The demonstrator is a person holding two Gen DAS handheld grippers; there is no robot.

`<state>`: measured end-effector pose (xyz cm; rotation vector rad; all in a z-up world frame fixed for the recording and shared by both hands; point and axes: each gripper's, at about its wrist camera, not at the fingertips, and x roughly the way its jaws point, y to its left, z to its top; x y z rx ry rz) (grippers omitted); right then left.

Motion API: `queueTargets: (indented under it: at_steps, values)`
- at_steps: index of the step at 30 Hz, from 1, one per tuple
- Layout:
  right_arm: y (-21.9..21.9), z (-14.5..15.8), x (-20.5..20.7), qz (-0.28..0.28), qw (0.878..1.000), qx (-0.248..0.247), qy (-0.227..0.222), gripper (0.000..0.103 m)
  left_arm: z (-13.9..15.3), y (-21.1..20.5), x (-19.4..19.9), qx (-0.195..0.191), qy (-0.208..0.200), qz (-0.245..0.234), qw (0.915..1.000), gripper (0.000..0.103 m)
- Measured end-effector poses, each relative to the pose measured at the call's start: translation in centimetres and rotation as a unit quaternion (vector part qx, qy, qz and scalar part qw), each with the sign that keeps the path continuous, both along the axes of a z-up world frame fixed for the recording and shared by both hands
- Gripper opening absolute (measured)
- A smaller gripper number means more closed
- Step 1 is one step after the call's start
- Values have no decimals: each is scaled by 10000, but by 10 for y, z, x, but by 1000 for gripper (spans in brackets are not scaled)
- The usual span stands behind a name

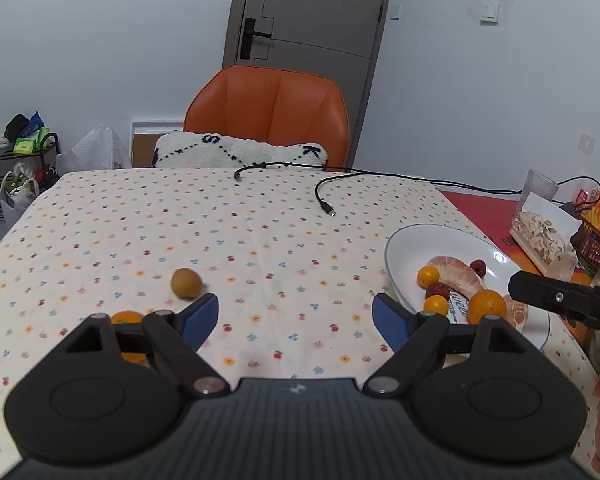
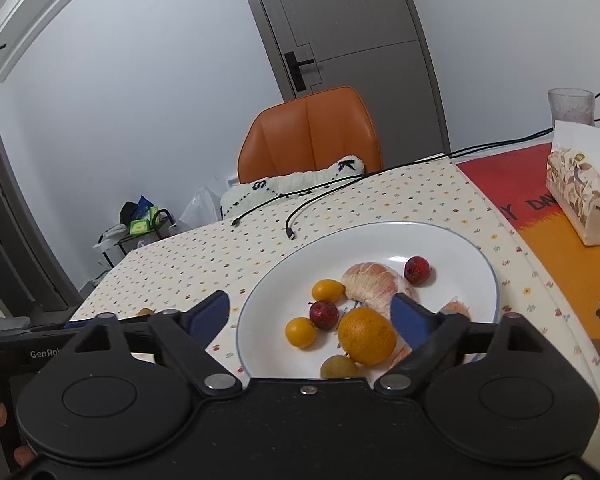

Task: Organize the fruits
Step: 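Lift both open grippers away from the plate toward the remaining fruits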

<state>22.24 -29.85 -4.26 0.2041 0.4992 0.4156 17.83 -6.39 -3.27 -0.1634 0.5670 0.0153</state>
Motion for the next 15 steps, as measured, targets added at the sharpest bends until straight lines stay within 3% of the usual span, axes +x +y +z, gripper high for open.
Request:
queueTargets:
  at_steps: [5, 15]
  values:
    - [8, 1, -11, 113, 9999, -3, -88, 103, 2, 9, -11, -41, -37, -21, 10000, 83]
    - [29, 7, -26, 242, 9996, 1, -168, 103, 5, 31, -33, -118, -141, -6, 9998, 84]
